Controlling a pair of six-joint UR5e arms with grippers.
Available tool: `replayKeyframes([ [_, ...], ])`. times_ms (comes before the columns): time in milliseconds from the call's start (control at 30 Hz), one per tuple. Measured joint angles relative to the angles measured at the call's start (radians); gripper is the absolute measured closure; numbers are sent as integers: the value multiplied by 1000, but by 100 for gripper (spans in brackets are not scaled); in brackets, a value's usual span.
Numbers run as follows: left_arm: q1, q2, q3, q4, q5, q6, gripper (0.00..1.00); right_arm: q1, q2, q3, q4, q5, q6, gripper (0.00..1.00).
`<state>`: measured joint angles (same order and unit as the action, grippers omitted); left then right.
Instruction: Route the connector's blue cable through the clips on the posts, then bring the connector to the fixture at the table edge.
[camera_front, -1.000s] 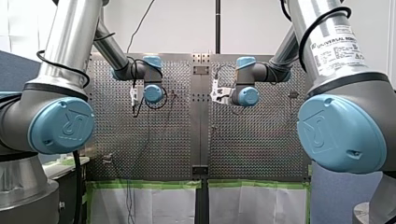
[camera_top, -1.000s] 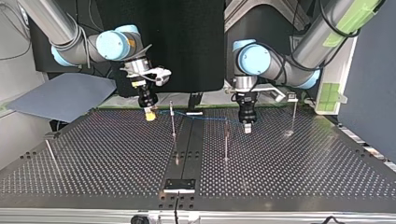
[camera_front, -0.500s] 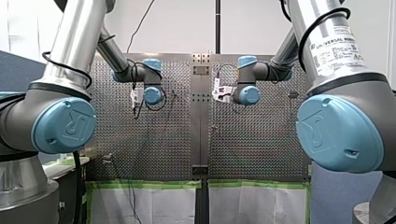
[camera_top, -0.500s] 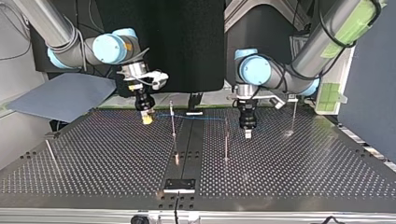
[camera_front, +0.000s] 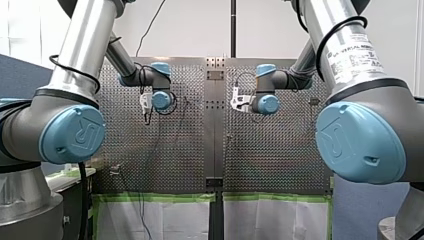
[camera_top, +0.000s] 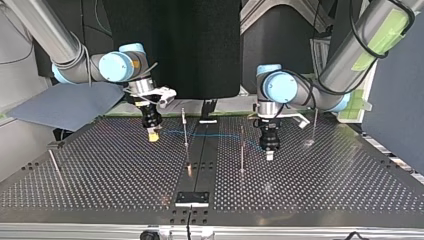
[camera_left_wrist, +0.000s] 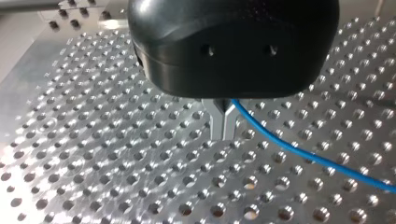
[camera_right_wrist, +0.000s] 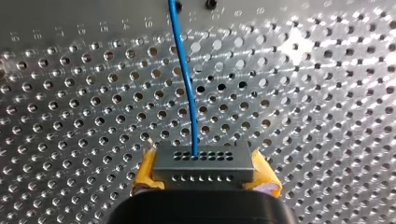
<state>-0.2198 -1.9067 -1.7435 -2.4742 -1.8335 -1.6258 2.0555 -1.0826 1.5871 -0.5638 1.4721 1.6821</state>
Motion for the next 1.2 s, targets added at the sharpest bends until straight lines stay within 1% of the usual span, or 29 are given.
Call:
replayKeyframes([
  [167,16,0,8,-3,12,-4,100,-11,17,-40,18,-13,-1,100],
  [300,22,-10,15,-8,19,-8,100,-20,30,-67,32,-28,0,100],
  [400,24,-31,33,-25,26,-13,100,-25,43,-90,40,-43,1,100],
  [500,24,-55,48,-37,33,-16,100,-26,47,-108,43,-51,2,100],
  [633,26,-77,62,-35,38,-30,100,-29,51,-118,43,-54,8,100],
  [767,31,-81,76,-31,56,-60,100,-34,58,-130,46,-55,14,100],
  [867,35,-81,82,-33,63,-79,100,-36,65,-142,54,-56,16,100],
  [967,38,-82,84,-36,65,-87,100,-38,74,-151,58,-56,16,100],
  [1200,44,-82,84,-43,66,-90,100,-39,106,-179,70,-56,14,100],
])
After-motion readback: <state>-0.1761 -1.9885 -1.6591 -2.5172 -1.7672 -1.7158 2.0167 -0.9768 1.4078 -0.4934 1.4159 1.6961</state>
